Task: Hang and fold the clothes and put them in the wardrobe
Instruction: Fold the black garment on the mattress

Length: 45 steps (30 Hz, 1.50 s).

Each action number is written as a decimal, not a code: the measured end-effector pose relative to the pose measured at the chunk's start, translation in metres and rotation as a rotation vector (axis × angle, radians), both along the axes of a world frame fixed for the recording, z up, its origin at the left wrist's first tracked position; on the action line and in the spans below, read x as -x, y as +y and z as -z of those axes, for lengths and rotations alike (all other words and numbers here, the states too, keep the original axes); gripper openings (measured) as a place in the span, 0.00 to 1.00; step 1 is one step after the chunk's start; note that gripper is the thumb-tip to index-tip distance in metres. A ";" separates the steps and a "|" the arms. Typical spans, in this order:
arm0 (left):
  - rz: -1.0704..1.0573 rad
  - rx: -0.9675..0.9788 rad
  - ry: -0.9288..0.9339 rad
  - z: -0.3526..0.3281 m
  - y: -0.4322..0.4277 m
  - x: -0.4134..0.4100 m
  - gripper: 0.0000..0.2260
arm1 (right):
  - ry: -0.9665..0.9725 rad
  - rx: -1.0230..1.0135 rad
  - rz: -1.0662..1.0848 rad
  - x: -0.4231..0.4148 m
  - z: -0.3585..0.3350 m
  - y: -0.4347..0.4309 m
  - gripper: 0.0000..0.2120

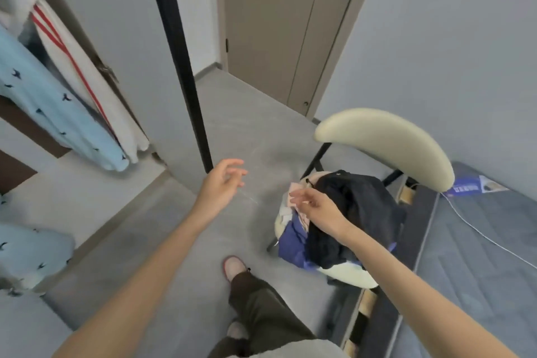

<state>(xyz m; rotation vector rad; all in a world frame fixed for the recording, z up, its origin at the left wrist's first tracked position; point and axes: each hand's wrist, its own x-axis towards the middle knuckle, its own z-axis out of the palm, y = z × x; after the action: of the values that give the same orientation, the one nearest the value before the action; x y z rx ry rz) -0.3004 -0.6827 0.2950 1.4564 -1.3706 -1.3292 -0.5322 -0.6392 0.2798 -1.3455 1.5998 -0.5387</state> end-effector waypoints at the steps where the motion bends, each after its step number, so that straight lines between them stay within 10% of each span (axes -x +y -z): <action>1: 0.022 -0.013 0.010 0.002 0.012 0.013 0.10 | 0.023 -0.002 0.019 0.011 0.002 0.017 0.09; 15: 0.203 -0.121 -0.081 0.032 0.094 0.151 0.12 | 0.109 -0.077 0.368 0.155 0.039 0.124 0.15; 34: 0.062 -0.135 -0.205 0.191 0.058 0.258 0.13 | 0.559 -0.078 -0.011 0.216 0.219 0.036 0.34; 45: 0.096 0.183 -0.289 0.296 0.066 0.291 0.17 | 0.680 0.454 0.036 0.248 0.316 0.050 0.26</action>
<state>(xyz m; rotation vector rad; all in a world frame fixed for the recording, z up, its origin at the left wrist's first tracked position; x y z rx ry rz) -0.5915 -0.6169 -0.0014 1.5144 -1.7192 -1.0470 -0.7805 -0.5895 -0.0361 -1.9887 2.1285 -0.5124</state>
